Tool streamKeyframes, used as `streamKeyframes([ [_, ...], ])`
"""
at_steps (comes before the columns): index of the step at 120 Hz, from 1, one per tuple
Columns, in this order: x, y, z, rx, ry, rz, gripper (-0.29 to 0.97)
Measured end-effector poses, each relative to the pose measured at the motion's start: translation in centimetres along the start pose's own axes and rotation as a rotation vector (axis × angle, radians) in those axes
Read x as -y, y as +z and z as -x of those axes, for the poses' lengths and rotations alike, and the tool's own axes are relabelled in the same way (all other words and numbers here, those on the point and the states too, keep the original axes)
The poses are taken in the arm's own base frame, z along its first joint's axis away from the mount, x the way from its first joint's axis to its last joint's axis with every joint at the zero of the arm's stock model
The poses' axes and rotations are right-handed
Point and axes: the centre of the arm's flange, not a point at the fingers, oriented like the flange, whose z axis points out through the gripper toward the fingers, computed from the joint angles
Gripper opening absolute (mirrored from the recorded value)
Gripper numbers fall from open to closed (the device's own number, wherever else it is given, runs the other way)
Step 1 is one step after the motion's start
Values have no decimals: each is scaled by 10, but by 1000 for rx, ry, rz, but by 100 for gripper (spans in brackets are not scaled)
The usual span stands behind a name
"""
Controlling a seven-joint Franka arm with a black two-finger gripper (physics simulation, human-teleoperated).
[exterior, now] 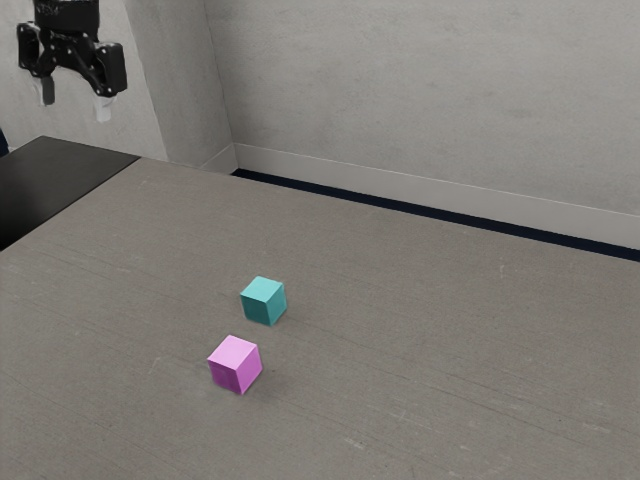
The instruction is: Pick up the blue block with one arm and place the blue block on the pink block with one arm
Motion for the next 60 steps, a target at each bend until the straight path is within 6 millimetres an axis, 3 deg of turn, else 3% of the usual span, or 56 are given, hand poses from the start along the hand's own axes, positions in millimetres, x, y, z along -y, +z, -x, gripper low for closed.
streamKeyframes([
  [16, -21, 9, -19, -43, 46, -7, 68],
  [27, -62, 47, -57, -12, 42, -73, 68],
  [45, -76, 112, -118, 29, 26, -24, 68],
  [60, -86, 144, -143, 44, 13, -28, 68],
])
